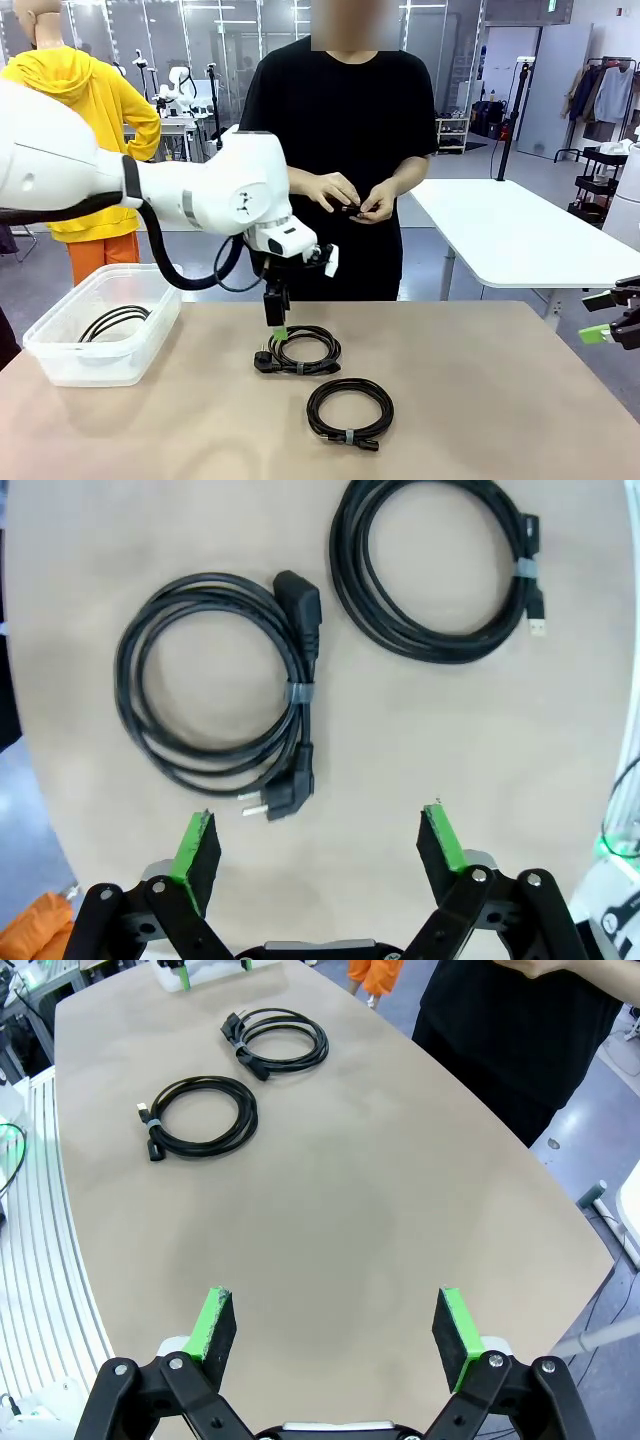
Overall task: Organize and store the cables.
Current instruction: Place the Power Cable into the Organizing box.
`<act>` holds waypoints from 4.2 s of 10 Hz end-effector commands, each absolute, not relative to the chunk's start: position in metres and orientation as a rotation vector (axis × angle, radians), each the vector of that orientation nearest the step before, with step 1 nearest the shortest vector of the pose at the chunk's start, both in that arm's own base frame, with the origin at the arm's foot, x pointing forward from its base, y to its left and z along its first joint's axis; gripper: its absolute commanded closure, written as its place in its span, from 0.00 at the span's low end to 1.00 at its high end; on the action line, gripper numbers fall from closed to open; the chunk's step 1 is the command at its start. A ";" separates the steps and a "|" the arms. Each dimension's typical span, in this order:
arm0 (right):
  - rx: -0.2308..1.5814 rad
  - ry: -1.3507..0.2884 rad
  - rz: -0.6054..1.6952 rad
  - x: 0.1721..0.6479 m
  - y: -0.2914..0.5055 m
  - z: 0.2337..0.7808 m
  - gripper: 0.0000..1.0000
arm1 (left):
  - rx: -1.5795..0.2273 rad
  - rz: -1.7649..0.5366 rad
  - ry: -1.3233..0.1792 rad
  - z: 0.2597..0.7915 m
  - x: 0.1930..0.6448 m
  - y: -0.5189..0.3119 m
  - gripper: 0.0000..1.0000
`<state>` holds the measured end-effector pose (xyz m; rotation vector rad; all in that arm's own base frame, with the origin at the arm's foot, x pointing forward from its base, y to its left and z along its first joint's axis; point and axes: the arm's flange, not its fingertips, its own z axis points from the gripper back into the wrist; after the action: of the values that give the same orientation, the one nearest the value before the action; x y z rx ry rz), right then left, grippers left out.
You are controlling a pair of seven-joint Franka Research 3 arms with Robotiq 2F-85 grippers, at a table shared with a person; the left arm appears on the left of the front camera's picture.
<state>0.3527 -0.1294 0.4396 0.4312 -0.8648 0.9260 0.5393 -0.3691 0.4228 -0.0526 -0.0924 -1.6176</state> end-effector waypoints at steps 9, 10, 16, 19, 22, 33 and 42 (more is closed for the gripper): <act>0.441 -0.878 0.917 0.355 -0.129 0.440 0.00 | -0.123 -1.547 -0.104 0.335 0.558 -0.389 0.00; 0.441 -0.878 0.917 0.355 -0.129 0.440 0.00 | -0.136 -1.546 -0.099 0.330 0.559 -0.387 0.00; 0.441 -0.878 0.917 0.355 -0.129 0.440 0.00 | -0.152 -1.592 -0.071 0.306 0.566 -0.388 0.00; 0.441 -0.878 0.917 0.355 -0.129 0.440 0.00 | -0.132 -1.600 -0.073 0.306 0.566 -0.389 0.60; 0.441 -0.878 0.917 0.355 -0.129 0.440 0.00 | -0.128 -1.604 -0.058 0.307 0.564 -0.388 1.00; 0.441 -0.878 0.917 0.355 -0.129 0.440 0.00 | -0.037 -1.791 -0.084 0.457 0.557 -0.373 0.88; 0.441 -0.878 0.917 0.355 -0.129 0.440 0.00 | 0.002 -1.661 -0.277 0.539 0.520 -0.126 0.88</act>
<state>0.3530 -0.1298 0.4401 0.4312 -0.8643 0.9256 0.5271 -0.1398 0.5534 0.0156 -0.2056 -1.6661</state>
